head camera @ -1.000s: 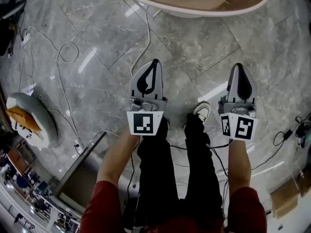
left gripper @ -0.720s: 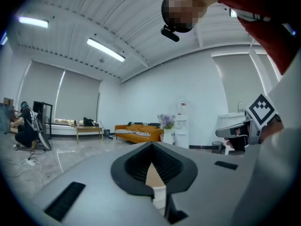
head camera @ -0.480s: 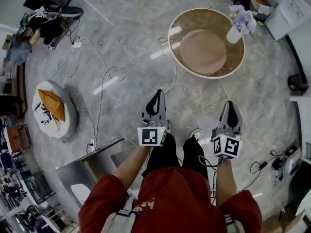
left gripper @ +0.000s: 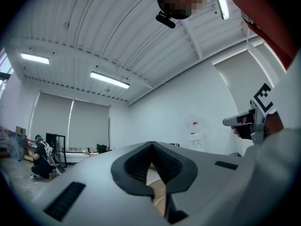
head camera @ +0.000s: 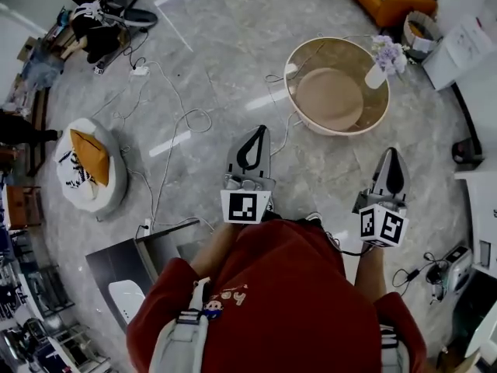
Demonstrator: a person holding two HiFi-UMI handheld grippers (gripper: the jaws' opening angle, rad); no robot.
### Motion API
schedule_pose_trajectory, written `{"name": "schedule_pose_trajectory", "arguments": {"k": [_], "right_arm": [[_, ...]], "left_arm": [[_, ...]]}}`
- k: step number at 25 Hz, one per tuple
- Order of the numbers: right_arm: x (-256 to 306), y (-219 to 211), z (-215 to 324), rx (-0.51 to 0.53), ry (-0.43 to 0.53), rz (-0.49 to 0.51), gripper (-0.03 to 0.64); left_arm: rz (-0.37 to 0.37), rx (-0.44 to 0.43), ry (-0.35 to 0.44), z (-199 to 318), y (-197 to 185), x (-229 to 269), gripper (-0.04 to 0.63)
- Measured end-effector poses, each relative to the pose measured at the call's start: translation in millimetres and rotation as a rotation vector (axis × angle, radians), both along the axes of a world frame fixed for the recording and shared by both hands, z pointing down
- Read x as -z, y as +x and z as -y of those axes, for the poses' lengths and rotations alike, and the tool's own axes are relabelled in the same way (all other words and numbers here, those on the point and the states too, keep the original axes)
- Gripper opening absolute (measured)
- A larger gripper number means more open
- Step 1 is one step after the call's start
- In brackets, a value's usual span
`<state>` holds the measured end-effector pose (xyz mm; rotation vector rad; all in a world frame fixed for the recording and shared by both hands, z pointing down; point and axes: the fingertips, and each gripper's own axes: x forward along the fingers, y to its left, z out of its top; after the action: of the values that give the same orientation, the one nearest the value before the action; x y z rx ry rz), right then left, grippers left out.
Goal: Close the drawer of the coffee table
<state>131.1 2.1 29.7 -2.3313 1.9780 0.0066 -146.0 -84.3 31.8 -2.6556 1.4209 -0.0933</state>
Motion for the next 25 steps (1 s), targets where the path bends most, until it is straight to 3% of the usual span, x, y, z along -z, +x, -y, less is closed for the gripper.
{"name": "schedule_pose_trajectory", "arguments": {"k": [8,25], "right_arm": [[23,-1,15,-0.002,0.062,-0.028,0.021],[14,0,29,0.05,0.027,-0.037,0.021]], "left_arm": [[-0.036,-0.028,0.003,7,-1,15,0.012],[-0.068,0.01,-0.007,12,1,15,0.012]]}}
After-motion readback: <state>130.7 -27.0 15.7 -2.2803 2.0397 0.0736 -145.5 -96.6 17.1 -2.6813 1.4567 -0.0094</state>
